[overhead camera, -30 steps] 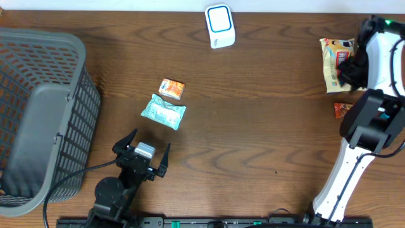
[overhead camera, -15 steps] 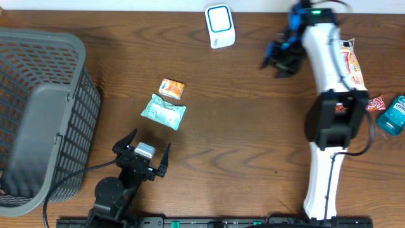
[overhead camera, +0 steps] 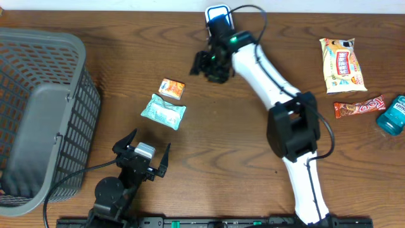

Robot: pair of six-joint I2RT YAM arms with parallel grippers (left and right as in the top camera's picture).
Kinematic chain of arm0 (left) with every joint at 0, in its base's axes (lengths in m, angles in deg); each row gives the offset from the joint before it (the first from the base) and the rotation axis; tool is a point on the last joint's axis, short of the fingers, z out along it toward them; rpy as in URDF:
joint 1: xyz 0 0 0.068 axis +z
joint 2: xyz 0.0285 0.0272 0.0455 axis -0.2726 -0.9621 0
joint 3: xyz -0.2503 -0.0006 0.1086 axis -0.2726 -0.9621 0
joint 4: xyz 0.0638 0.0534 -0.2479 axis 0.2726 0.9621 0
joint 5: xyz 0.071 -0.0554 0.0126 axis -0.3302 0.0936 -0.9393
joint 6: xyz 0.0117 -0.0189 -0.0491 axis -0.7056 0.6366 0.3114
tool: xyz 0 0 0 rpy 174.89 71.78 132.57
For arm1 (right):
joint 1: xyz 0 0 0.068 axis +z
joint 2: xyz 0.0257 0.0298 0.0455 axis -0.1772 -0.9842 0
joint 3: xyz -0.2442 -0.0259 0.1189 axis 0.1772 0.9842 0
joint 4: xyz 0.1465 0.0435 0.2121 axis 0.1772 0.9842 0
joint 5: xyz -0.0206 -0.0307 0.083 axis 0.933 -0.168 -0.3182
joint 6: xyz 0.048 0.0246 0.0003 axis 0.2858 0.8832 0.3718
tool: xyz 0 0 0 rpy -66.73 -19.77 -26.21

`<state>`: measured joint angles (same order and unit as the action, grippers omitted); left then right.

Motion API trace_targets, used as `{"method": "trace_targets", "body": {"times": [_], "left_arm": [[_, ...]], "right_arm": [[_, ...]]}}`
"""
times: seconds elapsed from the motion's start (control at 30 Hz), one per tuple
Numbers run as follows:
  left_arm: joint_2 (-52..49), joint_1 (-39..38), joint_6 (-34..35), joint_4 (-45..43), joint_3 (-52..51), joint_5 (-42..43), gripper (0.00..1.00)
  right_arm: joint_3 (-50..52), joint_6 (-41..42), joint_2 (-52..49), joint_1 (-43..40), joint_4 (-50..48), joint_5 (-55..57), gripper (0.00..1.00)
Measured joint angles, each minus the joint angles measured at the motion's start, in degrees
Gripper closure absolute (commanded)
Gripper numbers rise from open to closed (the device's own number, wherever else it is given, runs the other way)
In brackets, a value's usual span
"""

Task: Scan the item barcode
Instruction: 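Move the right gripper to the small orange box and grasp it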

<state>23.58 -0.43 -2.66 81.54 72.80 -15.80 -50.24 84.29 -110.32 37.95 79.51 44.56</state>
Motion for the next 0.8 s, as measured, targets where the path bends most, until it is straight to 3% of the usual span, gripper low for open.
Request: {"method": "trace_targets", "body": {"times": [0.2,0.4,0.6,0.8], "left_arm": [[0.0,0.0,0.0,0.02,0.0,0.0,0.02],[0.0,0.0,0.0,0.0,0.0,0.0,0.02],[0.0,0.0,-0.02,0.0,0.0,0.0,0.02],[0.0,0.0,0.0,0.0,0.0,0.0,0.02]], "right_arm": [[5.46,15.17,0.0,4.17,-11.76,-0.15,0.45],[9.31,23.17,0.0,6.05,-18.64,-0.2,0.5],[12.17,27.45,0.0,6.71,-18.99,0.72,0.51],[13.4,28.79,0.02,6.78,-19.45,2.45,0.67]]}}
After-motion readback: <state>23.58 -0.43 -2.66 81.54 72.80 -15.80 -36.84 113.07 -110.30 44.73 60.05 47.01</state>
